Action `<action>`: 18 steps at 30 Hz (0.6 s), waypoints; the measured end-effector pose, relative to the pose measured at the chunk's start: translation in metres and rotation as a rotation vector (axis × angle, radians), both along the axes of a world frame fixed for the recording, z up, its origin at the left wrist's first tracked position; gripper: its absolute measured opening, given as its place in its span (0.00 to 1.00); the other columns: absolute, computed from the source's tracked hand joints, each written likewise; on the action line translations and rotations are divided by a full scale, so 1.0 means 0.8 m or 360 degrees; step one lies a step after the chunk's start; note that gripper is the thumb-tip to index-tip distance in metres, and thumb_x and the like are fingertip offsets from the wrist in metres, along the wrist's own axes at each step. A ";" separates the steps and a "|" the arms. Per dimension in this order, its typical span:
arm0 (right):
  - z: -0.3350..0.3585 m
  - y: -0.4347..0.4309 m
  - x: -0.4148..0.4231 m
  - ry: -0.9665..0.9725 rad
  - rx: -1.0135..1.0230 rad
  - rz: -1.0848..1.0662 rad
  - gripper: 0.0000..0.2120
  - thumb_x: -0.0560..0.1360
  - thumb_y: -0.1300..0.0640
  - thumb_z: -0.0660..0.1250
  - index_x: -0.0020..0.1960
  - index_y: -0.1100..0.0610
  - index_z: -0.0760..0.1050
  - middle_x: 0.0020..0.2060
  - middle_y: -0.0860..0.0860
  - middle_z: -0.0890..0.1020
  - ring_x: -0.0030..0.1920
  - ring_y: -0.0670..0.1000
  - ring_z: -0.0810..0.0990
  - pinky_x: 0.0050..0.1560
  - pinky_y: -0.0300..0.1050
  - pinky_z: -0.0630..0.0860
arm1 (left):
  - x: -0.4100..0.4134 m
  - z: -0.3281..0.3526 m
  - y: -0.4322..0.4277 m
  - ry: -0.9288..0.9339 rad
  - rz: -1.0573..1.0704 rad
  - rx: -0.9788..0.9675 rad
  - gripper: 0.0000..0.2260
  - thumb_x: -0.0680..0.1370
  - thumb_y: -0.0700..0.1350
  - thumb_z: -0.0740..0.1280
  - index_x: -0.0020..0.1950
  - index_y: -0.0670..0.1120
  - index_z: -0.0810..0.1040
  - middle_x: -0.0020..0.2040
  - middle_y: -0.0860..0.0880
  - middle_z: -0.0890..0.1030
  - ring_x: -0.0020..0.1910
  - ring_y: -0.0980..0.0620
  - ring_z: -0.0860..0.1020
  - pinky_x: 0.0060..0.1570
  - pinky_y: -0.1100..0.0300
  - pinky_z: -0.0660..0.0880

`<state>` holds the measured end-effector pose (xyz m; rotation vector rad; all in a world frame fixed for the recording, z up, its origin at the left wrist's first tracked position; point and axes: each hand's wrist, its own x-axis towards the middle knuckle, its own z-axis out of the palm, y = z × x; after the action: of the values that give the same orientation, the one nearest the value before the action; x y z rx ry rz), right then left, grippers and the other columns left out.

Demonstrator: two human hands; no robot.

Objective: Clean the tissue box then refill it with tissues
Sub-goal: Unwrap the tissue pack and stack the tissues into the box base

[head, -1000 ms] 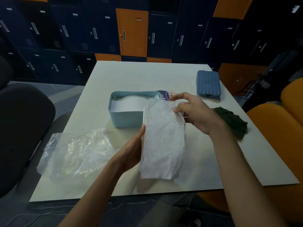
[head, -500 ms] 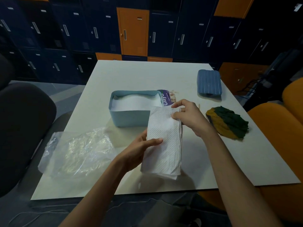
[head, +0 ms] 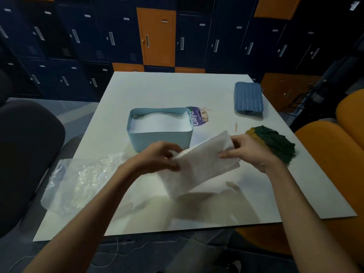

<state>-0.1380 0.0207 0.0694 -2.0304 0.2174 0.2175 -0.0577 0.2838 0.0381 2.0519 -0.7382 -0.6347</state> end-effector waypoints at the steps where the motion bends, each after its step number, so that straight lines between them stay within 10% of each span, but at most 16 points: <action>1: -0.009 -0.005 -0.006 -0.0064 0.0085 -0.0089 0.12 0.69 0.65 0.75 0.48 0.51 0.80 0.42 0.45 0.85 0.41 0.41 0.83 0.38 0.32 0.78 | 0.001 -0.003 0.002 0.0031 0.0133 -0.0156 0.11 0.69 0.40 0.77 0.48 0.52 0.82 0.39 0.47 0.82 0.37 0.55 0.75 0.40 0.60 0.72; 6: -0.061 -0.011 -0.025 -0.0252 0.0323 -0.0461 0.14 0.68 0.68 0.74 0.48 0.54 0.78 0.41 0.49 0.83 0.39 0.43 0.82 0.38 0.34 0.77 | -0.028 -0.031 -0.017 0.0192 0.0778 -0.0945 0.07 0.72 0.35 0.74 0.49 0.43 0.81 0.38 0.53 0.84 0.36 0.59 0.79 0.38 0.67 0.75; 12: -0.097 -0.003 -0.038 -0.0304 0.0274 -0.0440 0.21 0.62 0.62 0.71 0.55 0.60 0.76 0.44 0.50 0.80 0.43 0.41 0.79 0.44 0.32 0.74 | -0.049 -0.089 -0.030 0.0080 0.0849 -0.0843 0.13 0.72 0.40 0.73 0.56 0.46 0.80 0.51 0.47 0.85 0.50 0.50 0.82 0.51 0.54 0.79; 18: -0.101 -0.001 -0.026 -0.0209 0.0185 -0.0563 0.17 0.70 0.66 0.66 0.57 0.54 0.75 0.50 0.54 0.81 0.51 0.51 0.78 0.49 0.41 0.76 | -0.044 -0.094 -0.032 -0.0061 0.0760 -0.0713 0.16 0.74 0.42 0.64 0.61 0.48 0.77 0.54 0.54 0.82 0.52 0.58 0.79 0.53 0.63 0.75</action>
<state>-0.1589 0.0201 -0.0118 -1.8474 0.4642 -0.1221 -0.0933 0.2585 -0.0368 1.7306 -0.3447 -0.1393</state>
